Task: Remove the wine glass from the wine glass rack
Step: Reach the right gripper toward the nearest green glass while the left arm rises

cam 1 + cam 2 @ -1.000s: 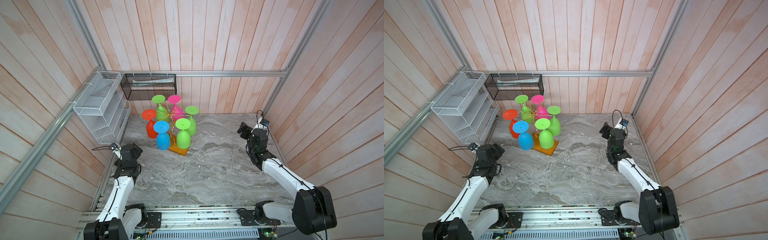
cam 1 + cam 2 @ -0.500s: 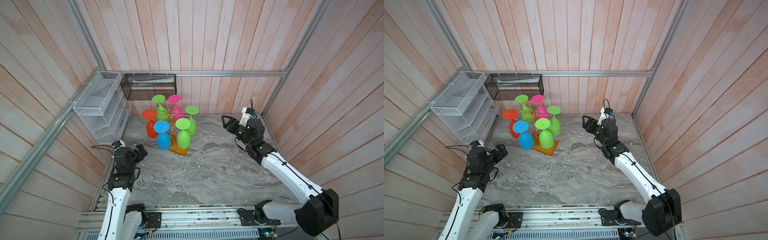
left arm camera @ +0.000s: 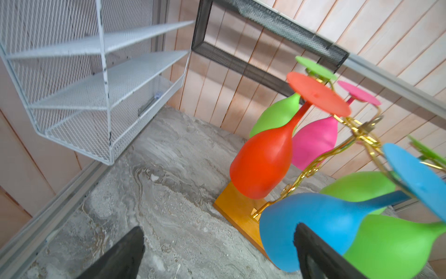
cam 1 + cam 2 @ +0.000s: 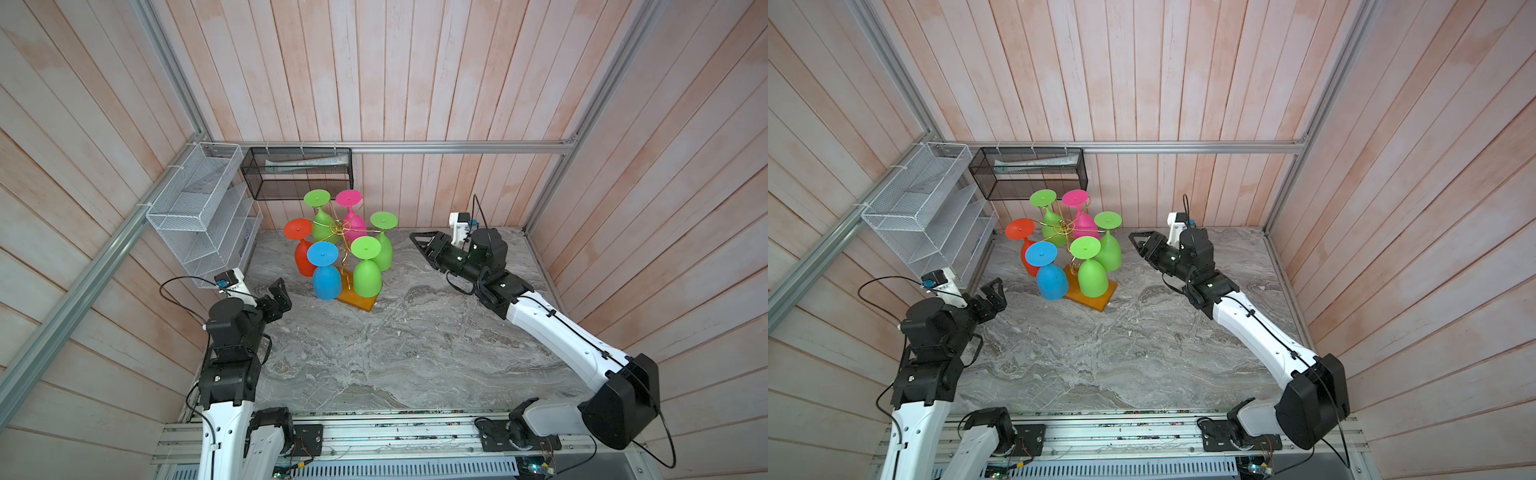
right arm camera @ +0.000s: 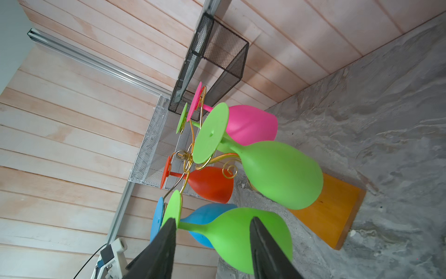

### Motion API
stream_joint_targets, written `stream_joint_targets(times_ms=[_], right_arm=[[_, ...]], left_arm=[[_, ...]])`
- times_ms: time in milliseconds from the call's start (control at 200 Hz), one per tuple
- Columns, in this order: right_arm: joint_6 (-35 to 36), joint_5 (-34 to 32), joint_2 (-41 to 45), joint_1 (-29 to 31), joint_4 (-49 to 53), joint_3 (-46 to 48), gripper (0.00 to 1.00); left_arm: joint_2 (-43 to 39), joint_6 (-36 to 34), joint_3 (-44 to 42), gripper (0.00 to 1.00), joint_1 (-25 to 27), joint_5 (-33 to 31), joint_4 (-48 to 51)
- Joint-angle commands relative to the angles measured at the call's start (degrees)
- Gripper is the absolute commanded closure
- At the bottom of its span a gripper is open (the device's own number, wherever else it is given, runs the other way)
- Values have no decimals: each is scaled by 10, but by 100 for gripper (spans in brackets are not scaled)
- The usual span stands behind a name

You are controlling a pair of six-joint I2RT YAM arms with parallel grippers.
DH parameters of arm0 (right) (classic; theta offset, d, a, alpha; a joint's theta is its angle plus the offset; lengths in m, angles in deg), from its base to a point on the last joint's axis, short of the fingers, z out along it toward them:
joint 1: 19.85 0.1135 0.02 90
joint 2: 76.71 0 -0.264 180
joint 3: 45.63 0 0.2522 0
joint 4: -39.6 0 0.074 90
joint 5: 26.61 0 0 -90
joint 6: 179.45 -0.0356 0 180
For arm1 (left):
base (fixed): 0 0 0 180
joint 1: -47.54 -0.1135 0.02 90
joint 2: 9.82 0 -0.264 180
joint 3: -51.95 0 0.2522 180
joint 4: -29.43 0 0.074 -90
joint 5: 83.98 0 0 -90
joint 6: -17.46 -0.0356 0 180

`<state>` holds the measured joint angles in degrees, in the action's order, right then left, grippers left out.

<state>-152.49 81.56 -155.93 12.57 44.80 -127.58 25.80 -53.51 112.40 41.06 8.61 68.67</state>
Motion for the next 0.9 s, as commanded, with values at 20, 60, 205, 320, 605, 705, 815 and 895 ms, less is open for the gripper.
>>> stream_joint_targets(times_ms=[20, 60, 205, 320, 605, 705, 815, 895], right_arm=[[-44, 31, -13, 19, -9, -29, 56], [-44, 35, -19, 25, -5, -37, 58], [-50, 43, -38, 43, -12, -54, 65], [-52, 40, -49, 62, -11, -60, 67], [-54, 35, -71, 86, -1, -82, 75], [-54, 29, -78, 93, -3, -88, 77], [-56, 30, -88, 99, -3, -97, 79], [-54, 27, -93, 104, 0, -102, 82]], left_arm=[[-8, -7, 17, 3, -2, 19, -29], [-10, -10, 15, 4, -2, 23, -37], [-5, -22, 8, 4, -1, 41, -60], [-2, -22, -2, 4, 1, 56, -84], [3, -22, -11, 5, 30, 44, -103], [5, -25, -11, 5, 47, 29, -100], [3, -24, -13, 5, 52, 27, -103], [3, -24, -13, 5, 53, 27, -104]])
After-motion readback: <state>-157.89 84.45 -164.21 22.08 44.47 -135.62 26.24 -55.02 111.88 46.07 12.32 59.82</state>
